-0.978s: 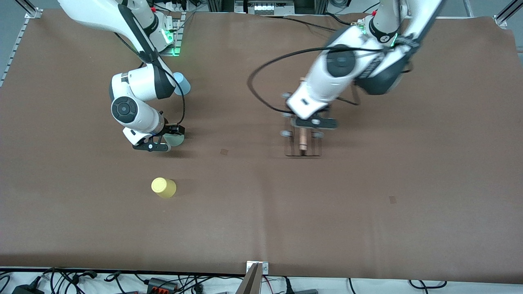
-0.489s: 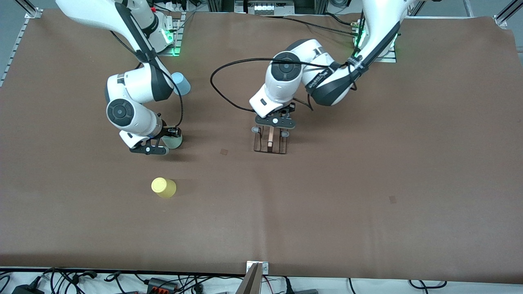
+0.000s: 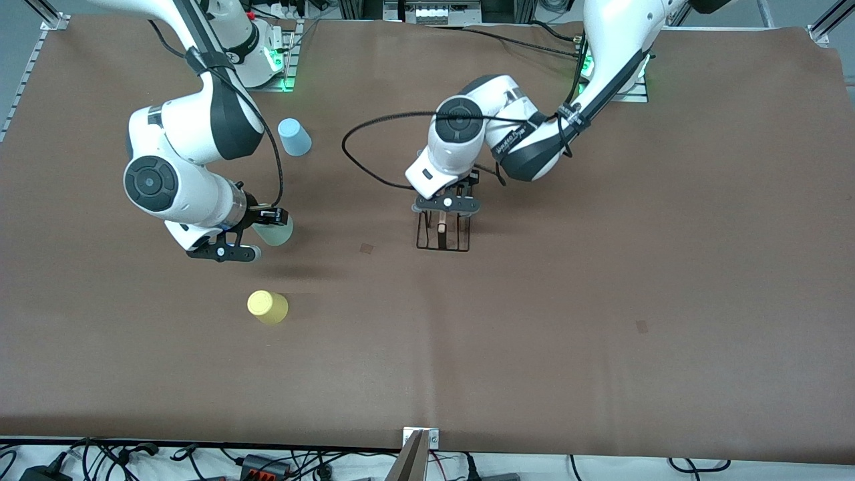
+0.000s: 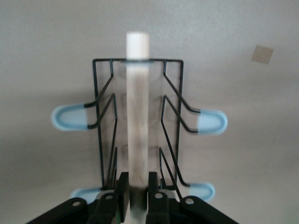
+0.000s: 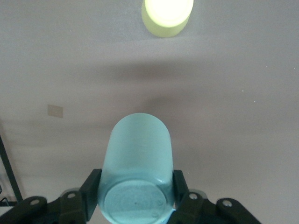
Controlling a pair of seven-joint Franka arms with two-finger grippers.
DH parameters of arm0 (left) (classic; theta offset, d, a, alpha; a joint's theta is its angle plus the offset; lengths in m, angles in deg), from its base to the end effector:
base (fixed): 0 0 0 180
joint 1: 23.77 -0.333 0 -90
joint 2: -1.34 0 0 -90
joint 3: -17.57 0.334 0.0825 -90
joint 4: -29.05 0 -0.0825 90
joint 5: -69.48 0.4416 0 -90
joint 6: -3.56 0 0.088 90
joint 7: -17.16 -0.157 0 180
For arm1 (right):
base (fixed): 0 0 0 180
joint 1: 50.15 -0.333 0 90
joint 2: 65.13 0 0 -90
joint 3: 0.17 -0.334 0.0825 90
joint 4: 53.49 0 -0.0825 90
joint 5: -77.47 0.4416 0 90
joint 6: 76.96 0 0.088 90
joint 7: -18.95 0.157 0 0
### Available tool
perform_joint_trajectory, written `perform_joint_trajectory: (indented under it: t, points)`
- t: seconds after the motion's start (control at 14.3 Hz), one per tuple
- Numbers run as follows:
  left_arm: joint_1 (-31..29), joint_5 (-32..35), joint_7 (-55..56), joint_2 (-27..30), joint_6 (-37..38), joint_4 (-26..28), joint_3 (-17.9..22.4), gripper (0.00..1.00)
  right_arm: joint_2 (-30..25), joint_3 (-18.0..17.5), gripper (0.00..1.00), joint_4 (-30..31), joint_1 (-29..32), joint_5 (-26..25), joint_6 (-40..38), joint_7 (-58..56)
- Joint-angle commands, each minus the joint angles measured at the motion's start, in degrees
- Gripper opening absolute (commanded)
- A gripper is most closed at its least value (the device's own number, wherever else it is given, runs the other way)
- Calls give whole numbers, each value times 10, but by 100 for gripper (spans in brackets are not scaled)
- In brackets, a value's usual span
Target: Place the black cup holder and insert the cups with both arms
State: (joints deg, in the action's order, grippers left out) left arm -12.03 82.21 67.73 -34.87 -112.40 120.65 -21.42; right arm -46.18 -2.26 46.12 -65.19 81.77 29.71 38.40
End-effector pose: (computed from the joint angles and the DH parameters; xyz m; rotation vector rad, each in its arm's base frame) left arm 0.5145 -0.5203 0.2584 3.0559 -0.0353 -0.2820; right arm 0.6357 0.2046 0.3122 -3.1081 0.1092 0.3473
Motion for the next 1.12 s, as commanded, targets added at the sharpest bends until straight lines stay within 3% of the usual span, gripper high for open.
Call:
perform_joint_trajectory:
  t: [0.0, 0.21, 0.49, 0.84, 0.98, 1.05]
  points:
    - [-2, 13, 8, -5, 74, -66, -6, 100, 6, -2, 38, -15, -2, 10, -21, -8]
    - [-46, 13, -26, -2, 192, -140, -11, 100, 4, -2, 38, -20, -46, 10, -41, 6]
    - [-151, 12, -165, 42, 216, -135, -14, 100, -13, -2, 38, -29, -110, 29, -95, 14]
    - [-240, 11, -279, 77, 258, -135, -14, 100, -12, -2, 38, -66, -233, 42, -102, 147]
    - [-275, -1, -389, 100, 262, -132, 8, 100, -8, -2, 38, -72, -268, 45, -96, 201]
    - [-269, -15, -436, 125, 264, -122, 52, 100, 1, -2, 38, -77, -283, 45, -89, 224]
